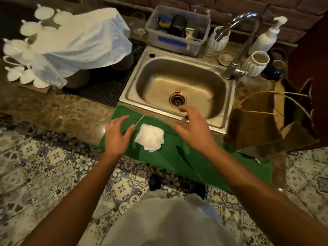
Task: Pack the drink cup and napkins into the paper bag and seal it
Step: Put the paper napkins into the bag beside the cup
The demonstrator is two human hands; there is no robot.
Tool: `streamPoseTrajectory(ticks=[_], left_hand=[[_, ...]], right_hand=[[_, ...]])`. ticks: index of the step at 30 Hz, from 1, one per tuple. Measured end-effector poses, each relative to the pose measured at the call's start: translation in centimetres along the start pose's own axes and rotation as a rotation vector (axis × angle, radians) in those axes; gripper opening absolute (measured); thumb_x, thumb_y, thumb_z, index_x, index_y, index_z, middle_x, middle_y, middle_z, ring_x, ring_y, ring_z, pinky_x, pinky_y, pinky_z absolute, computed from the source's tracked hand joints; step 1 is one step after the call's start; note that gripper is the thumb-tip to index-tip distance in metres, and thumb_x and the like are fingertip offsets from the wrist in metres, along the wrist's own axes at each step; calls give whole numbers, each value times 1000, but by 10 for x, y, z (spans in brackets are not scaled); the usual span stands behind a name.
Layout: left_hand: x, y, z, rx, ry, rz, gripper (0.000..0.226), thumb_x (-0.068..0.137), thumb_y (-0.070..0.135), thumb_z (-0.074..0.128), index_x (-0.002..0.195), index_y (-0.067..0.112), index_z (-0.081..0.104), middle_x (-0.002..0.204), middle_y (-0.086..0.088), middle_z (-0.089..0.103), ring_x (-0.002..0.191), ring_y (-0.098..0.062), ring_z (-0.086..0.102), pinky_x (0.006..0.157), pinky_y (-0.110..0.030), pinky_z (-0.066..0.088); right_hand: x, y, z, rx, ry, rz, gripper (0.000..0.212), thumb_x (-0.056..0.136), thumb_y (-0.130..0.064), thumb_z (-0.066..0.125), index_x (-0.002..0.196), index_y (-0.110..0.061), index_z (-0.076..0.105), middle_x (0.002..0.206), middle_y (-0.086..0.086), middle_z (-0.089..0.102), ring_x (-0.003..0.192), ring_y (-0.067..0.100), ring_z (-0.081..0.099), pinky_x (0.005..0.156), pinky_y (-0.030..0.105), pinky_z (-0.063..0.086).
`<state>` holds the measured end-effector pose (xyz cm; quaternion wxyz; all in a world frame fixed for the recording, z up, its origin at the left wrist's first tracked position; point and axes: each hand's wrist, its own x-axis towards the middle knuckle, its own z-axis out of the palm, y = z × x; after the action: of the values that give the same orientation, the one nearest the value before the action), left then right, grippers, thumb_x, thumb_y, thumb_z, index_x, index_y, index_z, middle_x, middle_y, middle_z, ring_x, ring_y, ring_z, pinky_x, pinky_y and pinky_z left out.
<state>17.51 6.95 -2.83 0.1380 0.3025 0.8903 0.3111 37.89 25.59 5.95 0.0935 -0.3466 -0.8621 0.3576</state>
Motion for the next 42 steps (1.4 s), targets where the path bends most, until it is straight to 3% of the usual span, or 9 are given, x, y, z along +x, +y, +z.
streamPoseTrajectory(ticks=[5,11,19,26,29,31,34,37,42], left_hand=[[10,-40,3,62,-107,-69,46,96,34,65,139,23,56,134,-11,61,125,-33,52,104,-45,43],[19,-55,4,163,-130,-48,47,94,29,67,139,21,56,123,-10,65,115,-31,54,93,-43,47],[33,-59,16,236,-239,28,41,91,32,72,129,19,62,105,-7,68,105,-28,55,82,-40,51],[34,-64,20,338,-268,88,29,94,20,63,122,15,66,109,-9,69,104,-29,58,88,-42,52],[37,-64,16,272,-292,43,30,95,17,60,124,13,66,110,-10,67,102,-29,61,85,-42,55],[38,-64,12,216,-310,10,30,97,16,58,126,15,65,111,-9,69,97,-27,66,82,-42,58],[43,-65,-1,102,-298,-43,35,99,13,57,134,18,60,102,-6,75,87,-24,71,80,-42,60],[45,-53,-19,-50,-283,-32,50,102,10,53,148,28,44,89,4,73,69,-15,65,67,-33,57],[54,1,-32,-197,-311,127,51,104,9,49,147,35,45,92,5,70,68,-12,61,60,-29,51]], right_hand=[[19,3,56,-35,-256,261,78,88,-51,72,151,-20,40,148,6,53,120,26,61,99,42,51],[37,6,100,-82,-297,398,71,86,-56,70,144,-20,50,144,6,60,126,29,59,100,45,52],[48,-3,131,-434,-281,307,59,88,-42,67,138,-15,53,137,9,53,125,29,53,96,39,50],[53,-8,135,-559,-369,296,48,91,-36,68,133,-16,54,140,12,53,123,31,56,90,38,50],[54,-8,135,-572,-370,272,30,93,-24,62,122,-15,59,119,9,66,106,30,64,76,32,46],[53,-7,133,-594,-395,280,24,94,-17,57,117,-15,64,115,8,67,101,29,65,77,32,48],[47,-6,125,-517,-384,273,20,94,-19,56,111,-13,64,114,11,63,103,32,61,79,35,48],[36,-6,106,-346,-387,274,11,96,-24,55,106,-18,55,104,12,68,90,32,63,66,33,42],[11,-10,35,-177,-287,154,42,97,-23,61,138,-24,55,112,7,72,93,24,65,71,32,48]])
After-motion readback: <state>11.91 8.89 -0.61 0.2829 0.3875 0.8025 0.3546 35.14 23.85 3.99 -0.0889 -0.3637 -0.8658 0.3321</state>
